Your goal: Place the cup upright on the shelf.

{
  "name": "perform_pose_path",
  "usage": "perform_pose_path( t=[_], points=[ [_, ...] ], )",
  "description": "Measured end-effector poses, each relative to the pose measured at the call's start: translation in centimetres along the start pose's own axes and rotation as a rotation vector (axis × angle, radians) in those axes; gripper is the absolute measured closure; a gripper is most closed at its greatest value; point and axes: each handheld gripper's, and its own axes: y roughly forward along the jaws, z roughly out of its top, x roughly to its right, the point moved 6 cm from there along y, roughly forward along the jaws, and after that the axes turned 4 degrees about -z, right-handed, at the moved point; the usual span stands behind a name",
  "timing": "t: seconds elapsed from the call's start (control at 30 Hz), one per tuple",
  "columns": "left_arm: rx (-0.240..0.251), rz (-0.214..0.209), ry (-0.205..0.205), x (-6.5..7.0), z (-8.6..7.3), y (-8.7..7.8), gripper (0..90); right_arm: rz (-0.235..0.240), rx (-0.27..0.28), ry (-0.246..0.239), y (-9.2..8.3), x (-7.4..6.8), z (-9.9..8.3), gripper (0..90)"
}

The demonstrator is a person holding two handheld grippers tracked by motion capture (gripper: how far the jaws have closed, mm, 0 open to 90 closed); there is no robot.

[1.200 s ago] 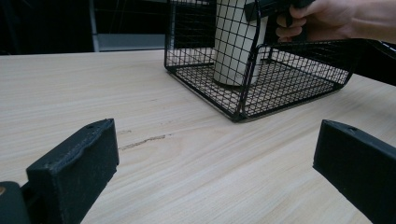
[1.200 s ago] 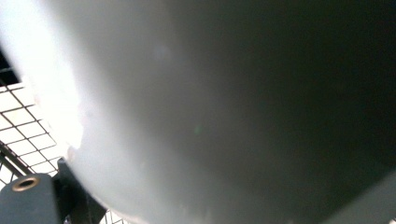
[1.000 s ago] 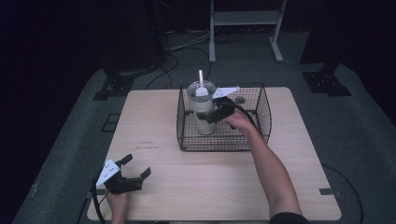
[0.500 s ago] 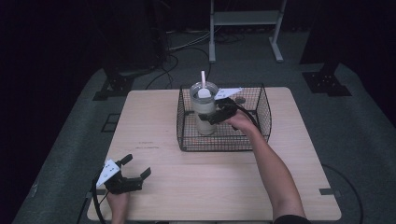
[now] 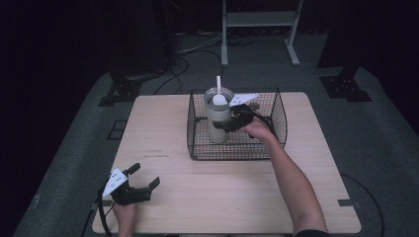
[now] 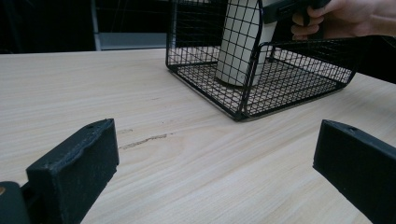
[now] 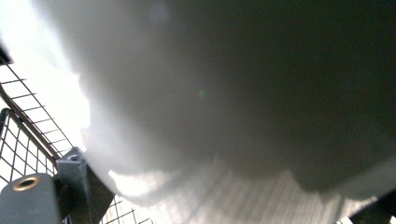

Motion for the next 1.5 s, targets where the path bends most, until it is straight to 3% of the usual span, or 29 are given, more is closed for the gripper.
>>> perform_pose_path(
  t=[0.57,0.73,1.1,1.5],
  points=[
    [0.004,-0.002,0.001,0.0,0.0,0.0,0.0,-0.018,-0.027,-0.007,-1.1,-0.1,-0.1,8.7],
    [0.001,-0.002,0.002,0.0,0.0,0.0,0.0,-0.030,-0.021,-0.008,-2.2,0.1,-0.1,8.7],
    [-0.002,-0.001,0.004,0.1,0.0,0.0,0.0,-0.049,-0.017,0.023,-4.1,0.2,0.0,8.8],
    [-0.006,-0.002,0.010,0.1,0.0,0.0,0.0,-0.055,-0.052,0.057,-5.9,-0.1,0.1,8.8]
  ],
)
